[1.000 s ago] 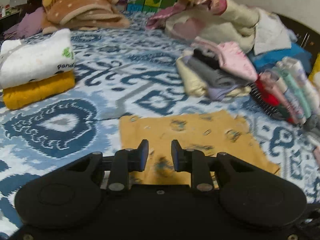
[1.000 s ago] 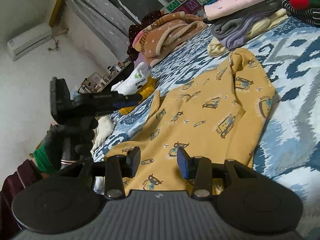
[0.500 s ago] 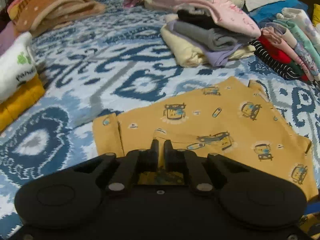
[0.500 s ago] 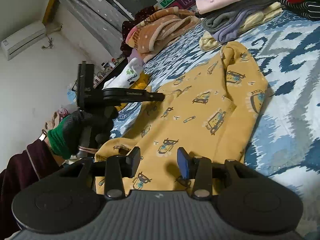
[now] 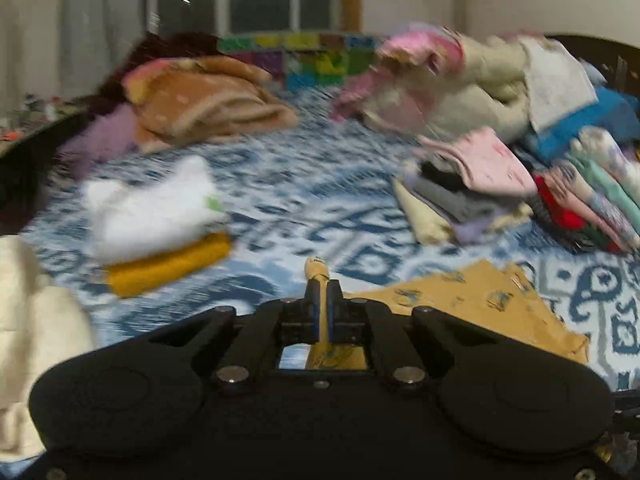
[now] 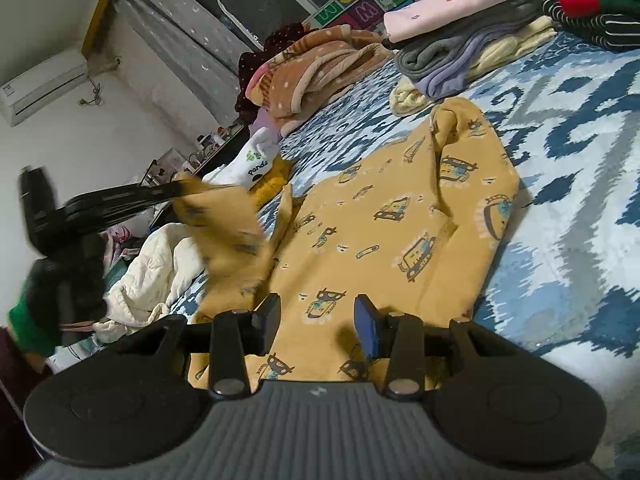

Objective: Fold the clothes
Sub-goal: 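Grasp the shirt's sleeve edge with the left gripper and lift it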

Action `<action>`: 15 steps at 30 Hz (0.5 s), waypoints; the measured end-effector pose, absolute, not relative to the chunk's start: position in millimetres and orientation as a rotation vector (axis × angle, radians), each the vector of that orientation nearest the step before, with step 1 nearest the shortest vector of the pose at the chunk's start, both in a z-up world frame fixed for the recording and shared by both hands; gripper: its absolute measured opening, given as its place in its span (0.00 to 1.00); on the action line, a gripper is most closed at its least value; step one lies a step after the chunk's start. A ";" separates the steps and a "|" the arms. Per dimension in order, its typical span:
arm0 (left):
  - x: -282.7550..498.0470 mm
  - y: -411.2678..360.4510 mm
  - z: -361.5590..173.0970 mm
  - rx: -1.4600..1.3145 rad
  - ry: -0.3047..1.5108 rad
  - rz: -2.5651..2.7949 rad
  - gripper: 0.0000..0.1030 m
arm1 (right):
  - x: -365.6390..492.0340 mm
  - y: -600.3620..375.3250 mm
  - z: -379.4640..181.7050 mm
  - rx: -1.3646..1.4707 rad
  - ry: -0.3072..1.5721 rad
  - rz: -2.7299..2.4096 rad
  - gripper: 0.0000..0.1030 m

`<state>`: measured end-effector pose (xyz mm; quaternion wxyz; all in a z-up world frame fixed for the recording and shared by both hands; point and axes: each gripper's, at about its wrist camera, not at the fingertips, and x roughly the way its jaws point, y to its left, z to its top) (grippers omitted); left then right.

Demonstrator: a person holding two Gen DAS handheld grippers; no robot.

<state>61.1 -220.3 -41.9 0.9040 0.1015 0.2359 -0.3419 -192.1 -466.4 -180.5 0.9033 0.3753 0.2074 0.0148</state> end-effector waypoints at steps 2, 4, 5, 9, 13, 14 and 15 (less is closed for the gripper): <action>60.2 -199.4 -34.0 0.192 0.473 -0.665 0.02 | -191.8 -466.1 -180.9 0.766 0.433 0.027 0.41; 59.3 -178.7 -32.1 0.176 0.473 -0.622 0.02 | -192.1 -465.2 -180.9 0.754 0.435 0.024 0.41; 58.9 -168.4 -32.8 0.168 0.477 -0.600 0.02 | -192.1 -464.8 -181.0 0.749 0.436 0.023 0.41; 58.0 -132.8 -41.3 0.139 0.499 -0.523 0.02 | -191.3 -463.0 -182.1 0.726 0.448 0.016 0.41; 59.9 -99.5 -56.3 0.108 0.532 -0.447 0.02 | -190.4 -461.4 -183.7 0.707 0.460 0.010 0.41; 60.9 -91.6 -60.0 0.099 0.540 -0.428 0.02 | -190.0 -460.9 -183.9 0.703 0.462 0.008 0.41; 63.0 -84.6 -63.6 0.088 0.550 -0.410 0.02 | -189.7 -460.6 -184.2 0.700 0.465 0.007 0.41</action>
